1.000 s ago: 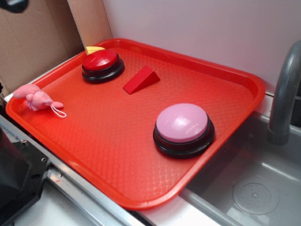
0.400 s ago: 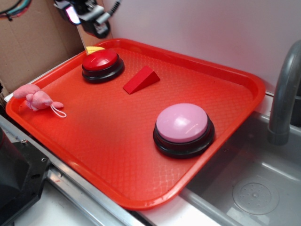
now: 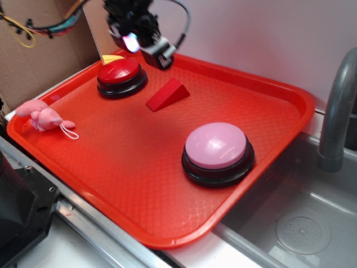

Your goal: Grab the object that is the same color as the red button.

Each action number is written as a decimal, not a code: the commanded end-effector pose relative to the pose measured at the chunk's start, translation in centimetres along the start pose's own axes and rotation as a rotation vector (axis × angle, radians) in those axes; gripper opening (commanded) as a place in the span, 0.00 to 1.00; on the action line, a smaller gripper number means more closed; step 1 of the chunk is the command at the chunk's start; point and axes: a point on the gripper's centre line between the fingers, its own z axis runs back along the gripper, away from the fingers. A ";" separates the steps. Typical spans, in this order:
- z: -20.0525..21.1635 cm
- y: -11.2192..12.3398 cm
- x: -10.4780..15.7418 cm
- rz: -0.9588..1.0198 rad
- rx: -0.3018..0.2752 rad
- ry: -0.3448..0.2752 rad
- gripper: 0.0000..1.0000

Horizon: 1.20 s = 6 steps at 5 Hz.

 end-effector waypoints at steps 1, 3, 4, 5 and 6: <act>-2.1 1.6 2.8 0.007 0.120 0.003 1.00; -5.3 1.1 3.0 -0.057 0.050 0.025 1.00; -6.2 1.0 2.5 -0.054 0.034 0.044 1.00; -6.7 1.2 2.2 -0.030 0.005 0.047 1.00; -6.2 1.1 2.1 -0.021 -0.004 0.041 0.00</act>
